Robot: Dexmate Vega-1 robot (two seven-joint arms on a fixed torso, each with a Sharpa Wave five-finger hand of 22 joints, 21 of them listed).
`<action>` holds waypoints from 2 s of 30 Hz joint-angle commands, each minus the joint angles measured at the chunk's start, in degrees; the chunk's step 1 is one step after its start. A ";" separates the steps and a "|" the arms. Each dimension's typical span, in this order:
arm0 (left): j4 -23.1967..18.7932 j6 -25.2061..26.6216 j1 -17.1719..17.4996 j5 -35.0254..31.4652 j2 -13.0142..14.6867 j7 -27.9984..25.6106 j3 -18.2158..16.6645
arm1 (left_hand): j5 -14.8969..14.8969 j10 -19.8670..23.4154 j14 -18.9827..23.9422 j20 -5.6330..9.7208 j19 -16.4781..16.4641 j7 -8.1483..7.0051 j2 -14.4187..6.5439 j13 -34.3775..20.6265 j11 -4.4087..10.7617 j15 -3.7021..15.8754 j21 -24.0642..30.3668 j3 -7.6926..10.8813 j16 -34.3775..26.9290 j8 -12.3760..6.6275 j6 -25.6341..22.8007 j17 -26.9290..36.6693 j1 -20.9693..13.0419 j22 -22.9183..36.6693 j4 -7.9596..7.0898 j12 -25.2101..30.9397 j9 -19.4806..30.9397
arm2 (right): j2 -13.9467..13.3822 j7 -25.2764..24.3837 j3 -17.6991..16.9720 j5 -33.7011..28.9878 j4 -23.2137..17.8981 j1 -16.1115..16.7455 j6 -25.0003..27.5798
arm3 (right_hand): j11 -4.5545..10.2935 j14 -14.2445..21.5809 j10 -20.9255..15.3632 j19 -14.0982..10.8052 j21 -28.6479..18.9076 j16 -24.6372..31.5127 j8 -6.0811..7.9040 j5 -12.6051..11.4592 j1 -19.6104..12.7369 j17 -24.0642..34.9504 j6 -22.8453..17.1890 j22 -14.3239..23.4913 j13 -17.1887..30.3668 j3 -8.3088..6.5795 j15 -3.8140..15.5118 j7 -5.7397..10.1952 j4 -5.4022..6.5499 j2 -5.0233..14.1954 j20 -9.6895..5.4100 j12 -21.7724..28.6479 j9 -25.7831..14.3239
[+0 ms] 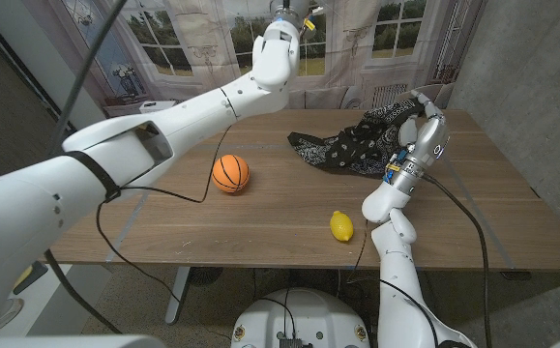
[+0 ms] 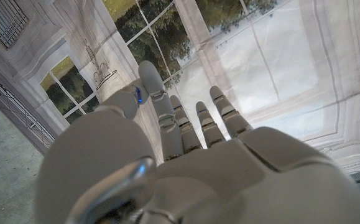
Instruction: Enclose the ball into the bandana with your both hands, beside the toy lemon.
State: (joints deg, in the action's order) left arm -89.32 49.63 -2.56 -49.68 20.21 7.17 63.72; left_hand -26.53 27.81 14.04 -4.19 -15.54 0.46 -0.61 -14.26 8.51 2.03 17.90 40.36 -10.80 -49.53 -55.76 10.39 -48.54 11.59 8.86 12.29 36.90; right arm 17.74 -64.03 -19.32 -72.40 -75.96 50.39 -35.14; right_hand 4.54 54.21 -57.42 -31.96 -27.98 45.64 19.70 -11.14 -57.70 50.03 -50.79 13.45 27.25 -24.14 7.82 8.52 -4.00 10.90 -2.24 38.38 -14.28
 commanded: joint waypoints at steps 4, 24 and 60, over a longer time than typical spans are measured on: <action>-6.37 -8.83 11.70 13.02 4.84 -4.18 -13.02 | 2.09 0.22 0.25 0.01 0.00 -1.25 -0.65 -0.23 -0.08 2.20 0.60 -0.41 -0.17 1.69 0.89 -0.07 0.76 0.24 -0.17 0.16 -1.80 | -20.93 1.40 25.36 21.72 -2.08 -1.41 9.50 | 2.49 -2.67 2.82 1.47 -0.85 -1.59 0.51 -0.82 0.26 1.55 -3.71 0.45 3.13 -0.78 5.14 -1.63 1.74 0.28 -1.54 1.13 -2.36; -8.81 -15.99 18.97 32.14 8.22 -9.03 -22.30 | 14.53 -1.22 0.13 -2.17 1.10 -1.84 -3.02 -0.16 -2.13 0.44 0.46 -7.42 -0.19 15.12 11.44 -0.05 2.36 0.18 -0.27 0.57 -12.96 | -42.05 24.48 36.46 53.49 -19.99 -1.98 19.02 | 6.00 -7.21 6.13 3.60 -2.46 -6.20 1.54 -1.85 2.08 3.42 -2.82 0.75 8.30 -1.15 5.23 2.49 4.36 -0.54 -3.34 3.19 -6.29; 6.04 -34.78 16.08 48.18 9.58 -2.07 -22.23 | 16.20 -6.82 -3.29 -3.87 4.02 -5.10 -2.84 0.11 -4.07 -2.63 -0.50 -11.74 0.24 26.33 20.35 -0.01 5.02 0.42 -0.27 -0.14 -20.70 | -64.06 59.34 30.20 86.49 -40.50 -13.46 42.02 | 6.98 -10.03 6.99 5.78 -4.17 -11.03 1.30 -3.33 2.66 4.43 -2.84 0.50 7.91 -0.75 5.18 2.98 5.14 -1.71 -3.32 2.43 -8.23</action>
State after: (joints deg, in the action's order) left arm -89.57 20.71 15.74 -4.34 30.19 1.15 40.09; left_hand -10.57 21.51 11.31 -7.97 -11.94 -4.53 -3.71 -14.09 4.59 -0.62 17.52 29.04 -10.78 -23.68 -36.08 10.27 -43.80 11.88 8.46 12.28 16.38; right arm -44.18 -8.53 10.88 8.00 -115.11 41.31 4.13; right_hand 7.27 44.47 -54.19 -26.26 -31.66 34.79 20.79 -14.00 -54.92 54.28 -50.79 13.83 35.15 -23.65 4.80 9.36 -0.36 9.53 -2.63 41.05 -22.22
